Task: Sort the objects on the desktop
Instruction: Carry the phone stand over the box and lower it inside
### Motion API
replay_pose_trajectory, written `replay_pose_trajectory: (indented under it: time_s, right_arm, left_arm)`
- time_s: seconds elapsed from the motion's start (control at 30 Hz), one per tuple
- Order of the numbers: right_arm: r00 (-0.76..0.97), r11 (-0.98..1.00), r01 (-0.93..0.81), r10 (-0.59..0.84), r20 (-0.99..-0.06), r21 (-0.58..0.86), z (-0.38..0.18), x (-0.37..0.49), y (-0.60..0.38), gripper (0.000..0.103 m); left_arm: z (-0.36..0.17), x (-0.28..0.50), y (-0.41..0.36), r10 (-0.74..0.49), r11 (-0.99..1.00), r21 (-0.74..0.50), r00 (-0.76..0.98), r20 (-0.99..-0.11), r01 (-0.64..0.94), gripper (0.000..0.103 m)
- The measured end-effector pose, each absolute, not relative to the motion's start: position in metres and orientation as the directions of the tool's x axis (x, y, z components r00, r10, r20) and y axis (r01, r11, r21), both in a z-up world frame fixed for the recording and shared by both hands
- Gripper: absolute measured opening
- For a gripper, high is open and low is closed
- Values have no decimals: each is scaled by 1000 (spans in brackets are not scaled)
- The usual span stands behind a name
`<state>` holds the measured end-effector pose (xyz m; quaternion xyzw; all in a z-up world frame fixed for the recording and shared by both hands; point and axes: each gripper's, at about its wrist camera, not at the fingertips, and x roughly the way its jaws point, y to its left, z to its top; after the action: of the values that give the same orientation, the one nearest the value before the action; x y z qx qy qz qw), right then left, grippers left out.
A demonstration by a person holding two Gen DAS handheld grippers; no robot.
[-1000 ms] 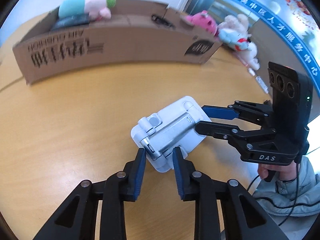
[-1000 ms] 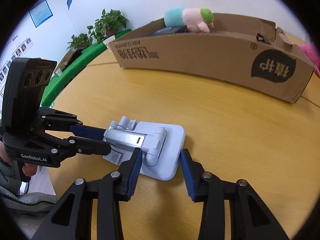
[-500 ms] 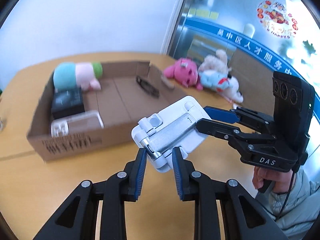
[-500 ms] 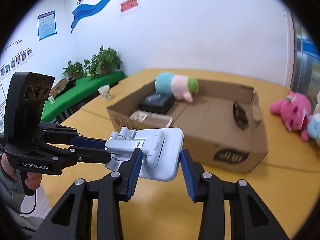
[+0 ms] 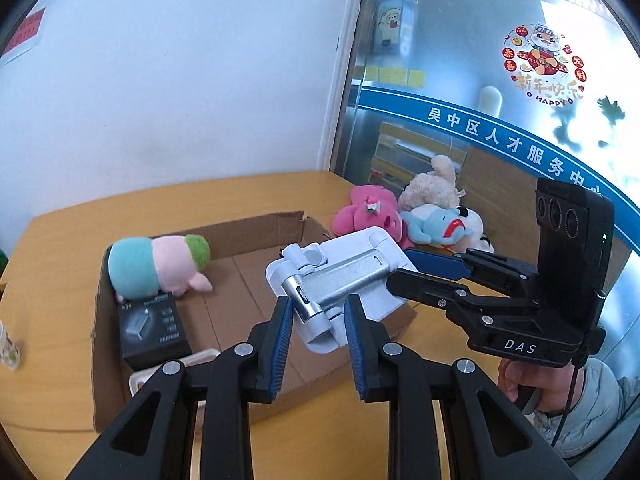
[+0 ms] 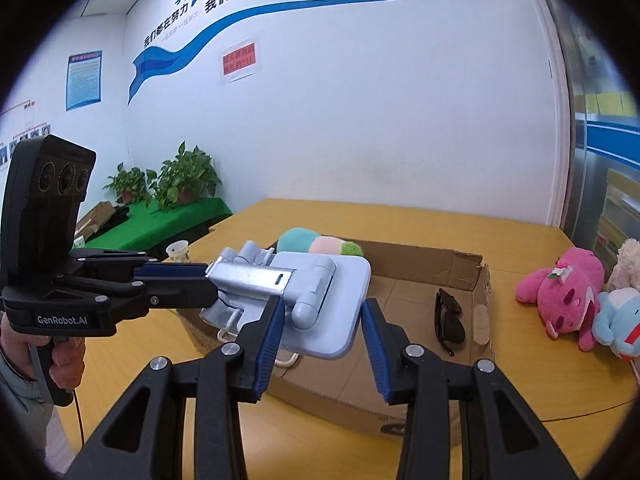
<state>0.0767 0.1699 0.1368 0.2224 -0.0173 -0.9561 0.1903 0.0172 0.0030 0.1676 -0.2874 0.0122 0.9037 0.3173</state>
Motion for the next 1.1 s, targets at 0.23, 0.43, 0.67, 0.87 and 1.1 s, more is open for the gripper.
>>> replay_pose_trajectory:
  time_s: [0.23,0.43,0.67,0.87,1.1]
  right_arm:
    - [-825,-926,337,-376,-421,167,132,28,179,40]
    - [-786,-919,344,-393,-477,191,115,-33,177,41]
    - [-681,-901,355,-431,-592,248,82,-100,167,41]
    - [-523,-893,335,-441,-729,300,33,-149,156,42]
    - [-335,-903,248,-421,-843,352,-22,-179,148,42]
  left_arm:
    - [152,-40,7,565,-803,-192,-618,-546,-564,24]
    - [130,-94,0,545,-821,-225,-605,-580,-524,24]
    - [94,-149,-11,512,-845,-270,-550,-660,-463,24]
    - [54,-187,-15,471,-868,-301,-462,-751,-395,24]
    - [12,-214,-10,450,-879,-357,-298,-842,-317,23]
